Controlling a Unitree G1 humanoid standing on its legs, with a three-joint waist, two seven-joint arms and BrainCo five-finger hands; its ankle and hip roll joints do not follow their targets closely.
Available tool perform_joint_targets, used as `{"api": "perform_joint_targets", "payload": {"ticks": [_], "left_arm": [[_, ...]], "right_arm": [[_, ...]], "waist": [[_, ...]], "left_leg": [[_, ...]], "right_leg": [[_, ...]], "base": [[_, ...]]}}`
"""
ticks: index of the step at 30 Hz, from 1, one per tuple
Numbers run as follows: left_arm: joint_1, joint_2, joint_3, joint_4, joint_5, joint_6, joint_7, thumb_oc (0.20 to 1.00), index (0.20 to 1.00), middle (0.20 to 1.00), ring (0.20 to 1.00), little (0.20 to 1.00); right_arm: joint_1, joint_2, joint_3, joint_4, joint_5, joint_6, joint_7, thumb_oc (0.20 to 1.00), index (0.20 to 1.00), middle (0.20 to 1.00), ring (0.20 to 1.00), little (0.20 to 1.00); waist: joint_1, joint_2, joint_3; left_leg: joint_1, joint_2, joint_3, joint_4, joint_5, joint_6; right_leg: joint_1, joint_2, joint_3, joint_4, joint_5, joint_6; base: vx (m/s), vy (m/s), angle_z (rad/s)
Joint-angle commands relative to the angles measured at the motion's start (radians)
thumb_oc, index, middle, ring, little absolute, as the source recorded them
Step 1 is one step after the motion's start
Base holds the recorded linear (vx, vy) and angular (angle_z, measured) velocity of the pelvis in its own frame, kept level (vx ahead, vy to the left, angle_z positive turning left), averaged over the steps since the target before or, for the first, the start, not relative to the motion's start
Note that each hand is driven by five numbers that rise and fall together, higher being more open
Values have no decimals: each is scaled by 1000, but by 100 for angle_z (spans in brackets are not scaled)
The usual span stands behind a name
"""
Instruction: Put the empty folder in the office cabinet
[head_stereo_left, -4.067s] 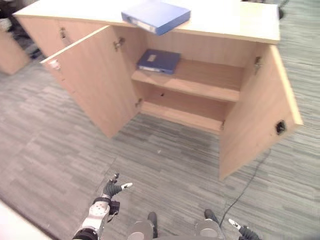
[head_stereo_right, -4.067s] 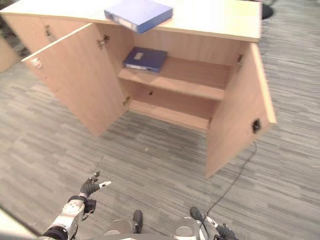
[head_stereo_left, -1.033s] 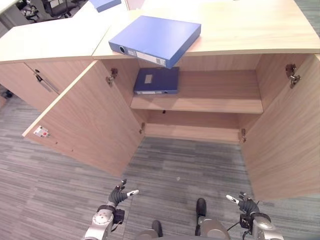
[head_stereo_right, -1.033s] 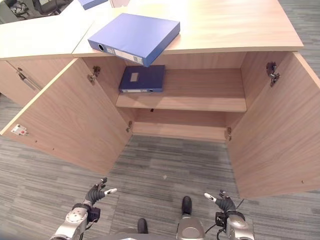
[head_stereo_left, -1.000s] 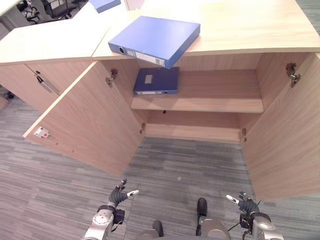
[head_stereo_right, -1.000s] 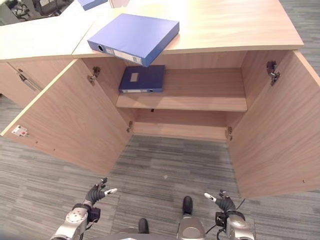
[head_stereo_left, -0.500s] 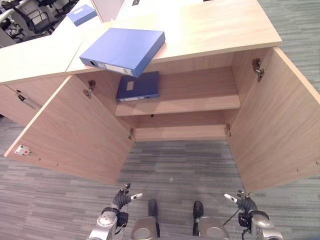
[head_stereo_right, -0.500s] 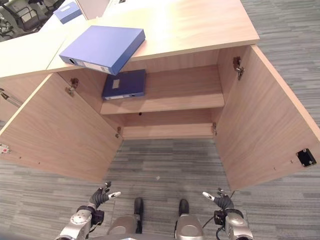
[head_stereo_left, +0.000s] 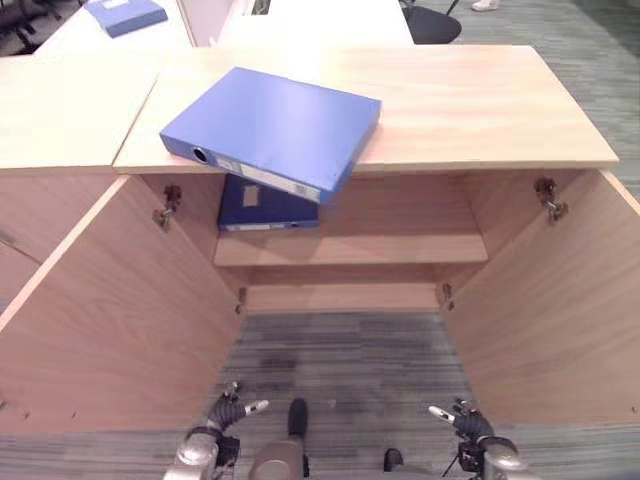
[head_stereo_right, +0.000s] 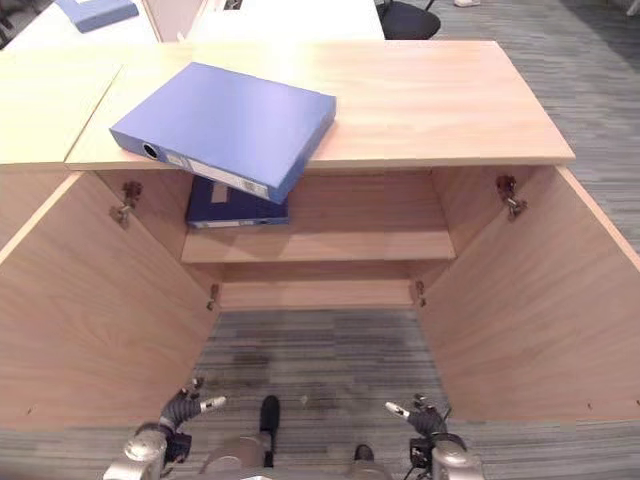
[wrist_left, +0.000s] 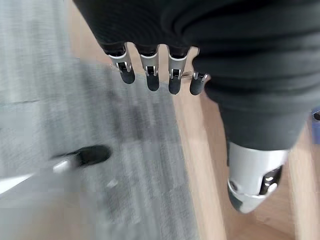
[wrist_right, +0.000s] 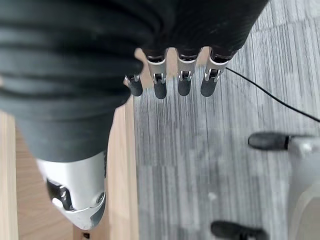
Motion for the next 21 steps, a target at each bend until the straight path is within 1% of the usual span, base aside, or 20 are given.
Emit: {"api": "perform_joint_targets", "payload": {"ticks": [1,2,3,4,5,6,7,8,9,10,11,13,16,21], "left_arm": [[-3,38,37,-59,5,-16,6,1000,1000,1000,1000,1000],[-7,48,40,-62,3,-16,9,1000,1000,1000,1000,1000],[-9,52,41,-67,-2,-14,7,1000,1000,1000,1000,1000],[-9,53,42,-69,1,-12,6,1000,1000,1000,1000,1000],[-9,53,46,-65,3,-12,6,1000,1000,1000,1000,1000],[-10,53,50,-59,4,-13,8,1000,1000,1000,1000,1000],[-16,54,59,-40,0,-16,11,1000,1000,1000,1000,1000],[-16,54,59,-39,0,-17,11,1000,1000,1000,1000,1000],[-19,53,59,-34,-4,-17,14,1000,1000,1000,1000,1000],[-22,59,61,17,26,-2,28,1000,1000,1000,1000,1000],[-26,56,51,4,22,-17,21,1000,1000,1000,1000,1000],[-17,43,59,0,15,-25,22,1000,1000,1000,1000,1000],[-4,25,71,-1,4,-27,28,1000,1000,1000,1000,1000],[8,13,69,3,10,-27,28,1000,1000,1000,1000,1000]], "right_arm": [[-66,-41,0,-49,-13,-12,4,1000,1000,1000,1000,1000],[-72,-40,3,-53,-11,-10,5,1000,1000,1000,1000,1000],[-75,-36,3,-58,-8,-9,5,1000,1000,1000,1000,1000],[-76,-33,0,-59,-6,-9,5,1000,1000,1000,1000,1000],[-73,-31,-1,-58,-7,-10,4,1000,1000,1000,1000,1000],[-72,-30,-1,-57,-11,-10,3,1000,1000,1000,1000,1000],[-72,-32,-1,-53,-10,-10,-1,1000,1000,1000,1000,1000],[-72,-32,-1,-53,-10,-10,-1,1000,1000,1000,1000,1000],[-76,-31,1,-51,-10,-10,-1,1000,1000,1000,1000,1000],[-74,-40,13,-32,-24,-7,0,1000,1000,1000,1000,1000],[-74,-35,3,-21,-16,-3,-1,1000,1000,1000,1000,1000],[-63,-35,1,-16,-14,-4,-1,1000,1000,1000,1000,1000],[-56,-38,0,-22,-17,-5,-1,1000,1000,1000,1000,1000],[-46,-42,-4,-30,-16,-5,-2,1000,1000,1000,1000,1000]], "waist": [[6,-3,40],[1,3,54],[-4,17,64],[-6,26,69],[-10,28,71],[-11,25,68],[-14,12,63],[-17,13,66],[-20,9,67],[-21,2,66],[-27,-5,60],[-21,-12,39],[-18,-8,15],[-21,0,4]], "left_leg": [[-33,56,-34,50,-74,-52],[-19,59,-29,50,-81,-42],[-5,64,-33,48,-87,-31],[10,64,-32,46,-94,-25],[31,60,-28,41,-104,-20],[46,56,-22,38,-113,-21],[70,44,-9,30,-136,-31],[76,46,-13,29,-139,-32],[85,40,-11,28,-151,-36],[88,31,-8,28,-160,-40],[88,23,-14,36,-168,-40],[98,13,-6,38,-177,-38],[108,16,2,22,-177,-49],[122,22,-4,14,-180,-59]], "right_leg": [[-19,-27,28,196,75,90],[-53,-23,20,262,105,91],[-86,-8,3,323,106,84],[-116,1,-14,364,103,87],[-137,-2,-33,379,97,85],[-147,-10,-56,344,93,81],[-143,-29,-117,190,54,63],[-134,-27,-122,186,52,62],[-141,-29,-151,108,51,56],[-138,-31,-161,34,51,56],[-104,-28,-151,-34,49,60],[-59,-32,-158,-94,71,62],[-24,-36,-160,-141,90,66],[15,-31,-160,-180,88,61]], "base": [[89,220,-5],[57,237,-2],[68,249,-11],[100,216,-9],[150,149,-10],[263,60,-5],[223,7,-10],[224,-50,-19],[141,-57,-21],[179,-57,-12],[150,-27,5],[134,-6,23],[78,-24,15],[50,-35,-7]]}}
